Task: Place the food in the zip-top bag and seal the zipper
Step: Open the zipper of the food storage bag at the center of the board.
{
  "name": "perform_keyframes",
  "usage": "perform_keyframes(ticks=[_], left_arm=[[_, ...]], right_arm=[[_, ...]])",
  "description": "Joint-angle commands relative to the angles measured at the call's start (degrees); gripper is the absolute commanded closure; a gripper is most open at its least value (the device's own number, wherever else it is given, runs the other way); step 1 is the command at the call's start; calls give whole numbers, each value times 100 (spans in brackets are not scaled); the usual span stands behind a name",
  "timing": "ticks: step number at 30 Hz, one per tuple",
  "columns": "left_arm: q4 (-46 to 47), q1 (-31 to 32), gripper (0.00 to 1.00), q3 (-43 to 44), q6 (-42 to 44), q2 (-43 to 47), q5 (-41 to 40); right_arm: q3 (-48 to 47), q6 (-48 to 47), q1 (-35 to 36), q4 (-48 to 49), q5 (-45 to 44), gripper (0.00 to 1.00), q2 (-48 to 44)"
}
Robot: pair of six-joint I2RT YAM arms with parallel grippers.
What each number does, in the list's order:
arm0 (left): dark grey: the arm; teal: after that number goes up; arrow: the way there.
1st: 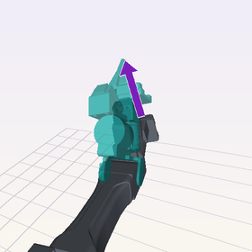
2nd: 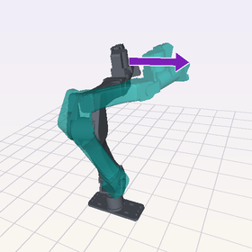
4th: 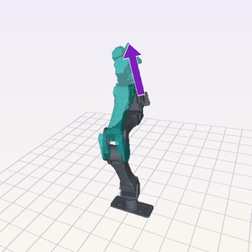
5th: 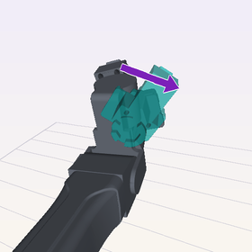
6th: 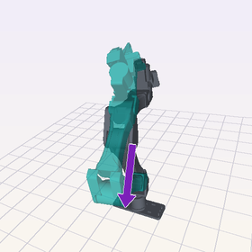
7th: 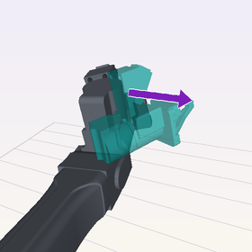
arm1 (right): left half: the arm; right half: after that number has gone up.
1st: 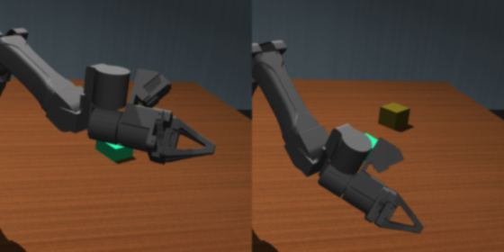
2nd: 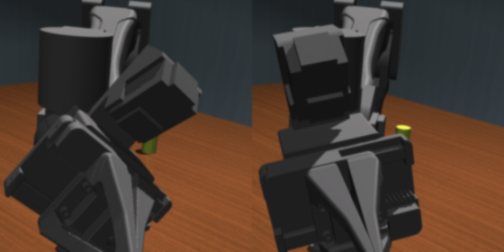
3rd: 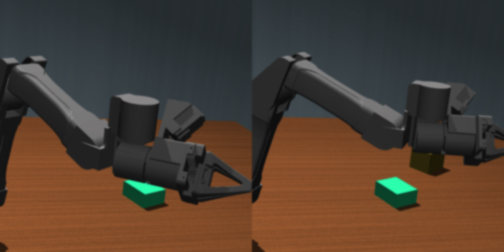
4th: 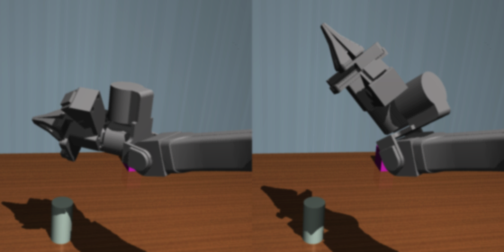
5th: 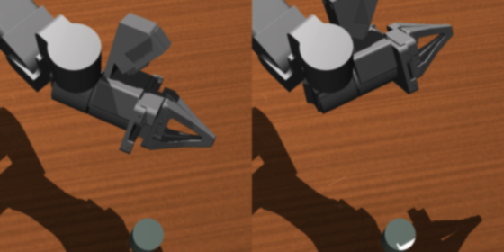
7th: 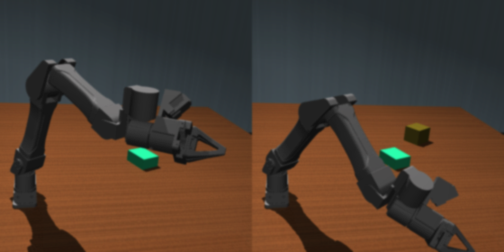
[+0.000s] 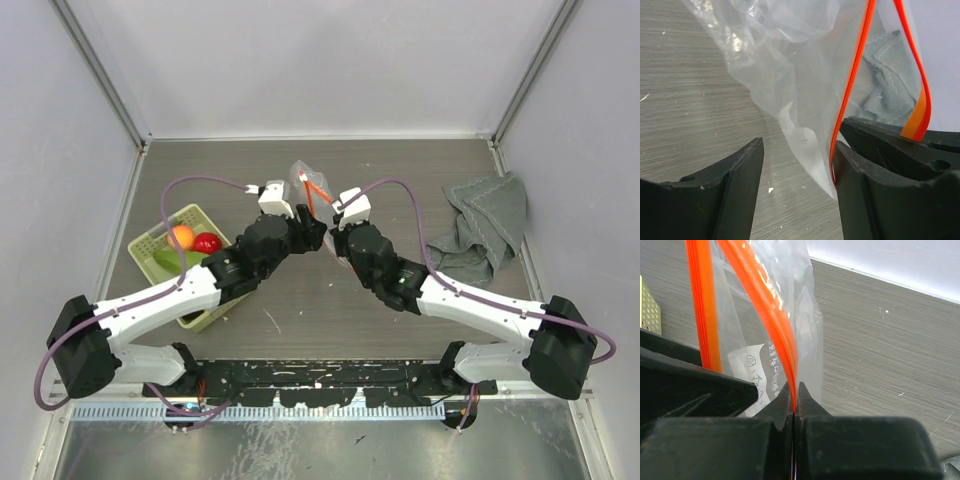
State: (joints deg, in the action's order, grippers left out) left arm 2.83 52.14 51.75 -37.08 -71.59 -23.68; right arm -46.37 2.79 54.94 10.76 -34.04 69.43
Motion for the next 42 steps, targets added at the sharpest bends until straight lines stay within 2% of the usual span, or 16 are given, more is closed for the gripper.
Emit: perform_keyframes(ticks=[1,8,14,22,28,33,42], left_arm=[[233,72,41,292,-62,-71,34],[117,95,41,290,29,-328,-300],[-179,100,49,131,222,-162,-623],[-631,95,68,53,395,-161,-981],[-866,95,81,19,627,193,-1238],[-1040,95,100,152,752,148,-1212],[-1189,97,100,614,690,-73,-498]], right_arm=[[74,90,48,550,-114,99,31],[137,18,61,596,-295,98,55],[276,-256,52,547,-897,97,-151],[288,-323,2,264,-1210,96,-215],[278,-196,-227,-98,-1217,95,-218],[220,-31,-439,-385,-944,95,-250],[183,-59,-440,-432,-208,77,-350]])
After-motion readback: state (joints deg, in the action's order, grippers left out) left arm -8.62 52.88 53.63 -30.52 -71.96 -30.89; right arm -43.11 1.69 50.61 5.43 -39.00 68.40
